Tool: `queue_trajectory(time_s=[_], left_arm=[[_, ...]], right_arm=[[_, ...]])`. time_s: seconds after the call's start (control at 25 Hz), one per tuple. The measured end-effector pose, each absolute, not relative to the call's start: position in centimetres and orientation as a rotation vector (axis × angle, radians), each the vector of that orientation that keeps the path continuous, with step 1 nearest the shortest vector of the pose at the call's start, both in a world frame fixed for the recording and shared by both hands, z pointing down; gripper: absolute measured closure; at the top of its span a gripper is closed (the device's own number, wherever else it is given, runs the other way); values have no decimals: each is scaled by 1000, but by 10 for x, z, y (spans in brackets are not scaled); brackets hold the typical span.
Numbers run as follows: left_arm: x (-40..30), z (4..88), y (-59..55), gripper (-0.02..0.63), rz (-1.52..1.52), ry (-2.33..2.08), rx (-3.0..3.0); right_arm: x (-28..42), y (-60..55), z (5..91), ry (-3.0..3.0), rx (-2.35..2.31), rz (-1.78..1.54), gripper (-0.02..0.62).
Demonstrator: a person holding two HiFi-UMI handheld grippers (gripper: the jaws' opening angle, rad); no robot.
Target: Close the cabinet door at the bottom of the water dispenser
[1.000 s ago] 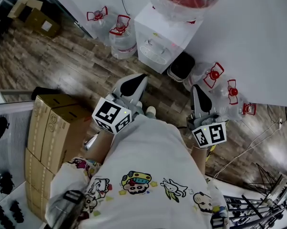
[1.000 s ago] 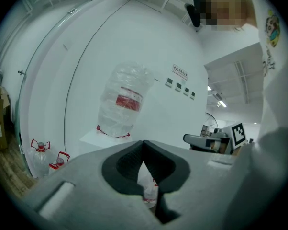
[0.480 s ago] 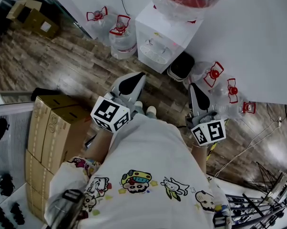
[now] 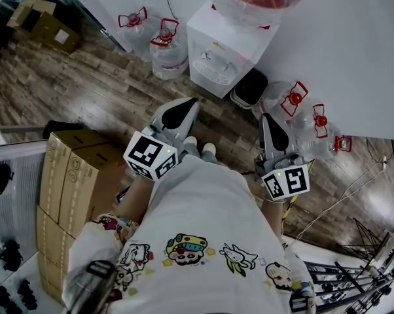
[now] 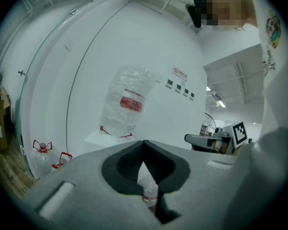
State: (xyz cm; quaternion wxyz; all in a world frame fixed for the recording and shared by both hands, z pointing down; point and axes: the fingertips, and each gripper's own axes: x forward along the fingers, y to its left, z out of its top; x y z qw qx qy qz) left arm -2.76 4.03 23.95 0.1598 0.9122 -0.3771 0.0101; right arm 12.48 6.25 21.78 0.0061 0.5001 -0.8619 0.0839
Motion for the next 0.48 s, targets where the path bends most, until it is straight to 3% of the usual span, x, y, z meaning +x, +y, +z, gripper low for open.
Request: queue_trajectory(time_s=[0.48], left_arm=[[-31,246,42,606,45,-1036,2627]], right_arm=[[119,68,222,-2685,1568,292,586]])
